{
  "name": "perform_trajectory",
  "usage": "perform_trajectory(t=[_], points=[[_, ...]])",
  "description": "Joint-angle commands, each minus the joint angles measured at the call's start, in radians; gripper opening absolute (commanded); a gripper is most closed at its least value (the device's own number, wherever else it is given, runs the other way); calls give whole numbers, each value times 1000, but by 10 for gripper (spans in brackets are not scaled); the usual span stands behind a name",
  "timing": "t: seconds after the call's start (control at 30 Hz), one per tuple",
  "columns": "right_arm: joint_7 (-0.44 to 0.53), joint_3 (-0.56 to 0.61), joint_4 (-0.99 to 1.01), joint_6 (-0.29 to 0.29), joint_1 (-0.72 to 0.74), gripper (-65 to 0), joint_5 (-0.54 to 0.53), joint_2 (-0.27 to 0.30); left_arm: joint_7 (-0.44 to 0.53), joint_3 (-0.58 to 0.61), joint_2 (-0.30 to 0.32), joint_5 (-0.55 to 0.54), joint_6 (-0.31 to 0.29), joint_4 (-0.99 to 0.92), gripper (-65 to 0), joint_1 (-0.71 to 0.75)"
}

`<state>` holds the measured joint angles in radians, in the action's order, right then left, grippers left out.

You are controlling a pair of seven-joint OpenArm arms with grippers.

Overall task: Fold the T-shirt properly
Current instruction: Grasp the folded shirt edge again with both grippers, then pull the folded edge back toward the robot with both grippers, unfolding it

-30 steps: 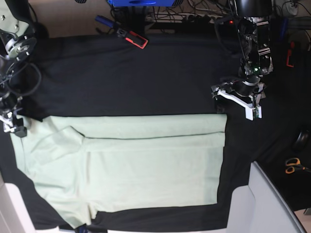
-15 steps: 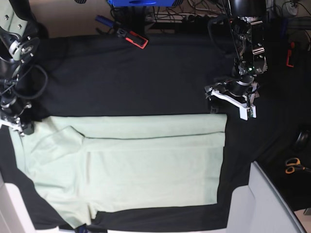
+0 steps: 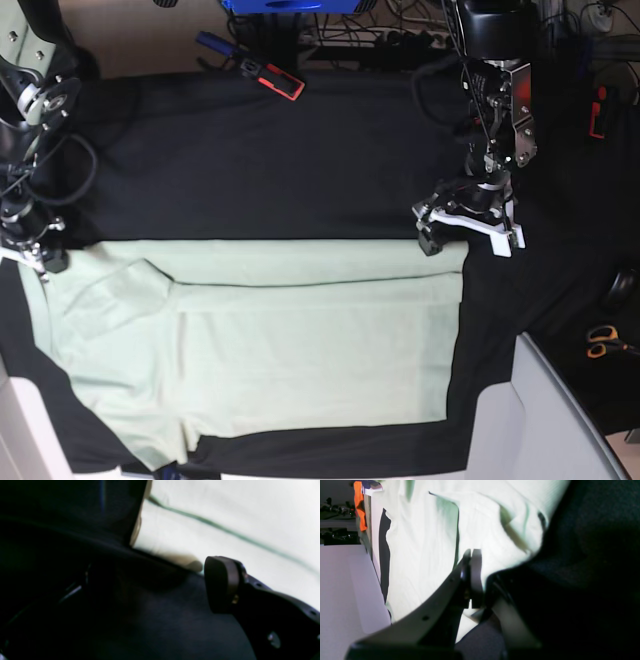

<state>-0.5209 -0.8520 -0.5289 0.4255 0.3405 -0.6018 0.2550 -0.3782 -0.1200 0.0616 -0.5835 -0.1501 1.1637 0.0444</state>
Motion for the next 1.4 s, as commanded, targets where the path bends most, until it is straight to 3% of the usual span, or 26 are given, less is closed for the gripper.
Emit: perform_trajectory(t=[0.0, 0.3, 0.6, 0.9, 1.17, 1.37], points=[[12, 3, -10, 14, 18, -647, -14, 22, -44, 4, 11, -37, -6, 3, -101, -4], [11, 4, -10, 14, 16, -647, -14, 22, -41, 4, 16, -79, -4, 89, -104, 39], [8, 4, -10, 14, 13, -647, -14, 22, -41, -80, 11, -77, -3, -6, -104, -31], [8, 4, -10, 14, 7, -647, -14, 22, -43, -70, 10, -76, -3, -26, -106, -111], [8, 4, -10, 14, 7, -647, -14, 23, -43, -68, 8, -76, -3, -215, -106, -203], [8, 4, -10, 14, 7, -647, -14, 23, -46, -68, -4, -76, -6, -242, -109, -209]])
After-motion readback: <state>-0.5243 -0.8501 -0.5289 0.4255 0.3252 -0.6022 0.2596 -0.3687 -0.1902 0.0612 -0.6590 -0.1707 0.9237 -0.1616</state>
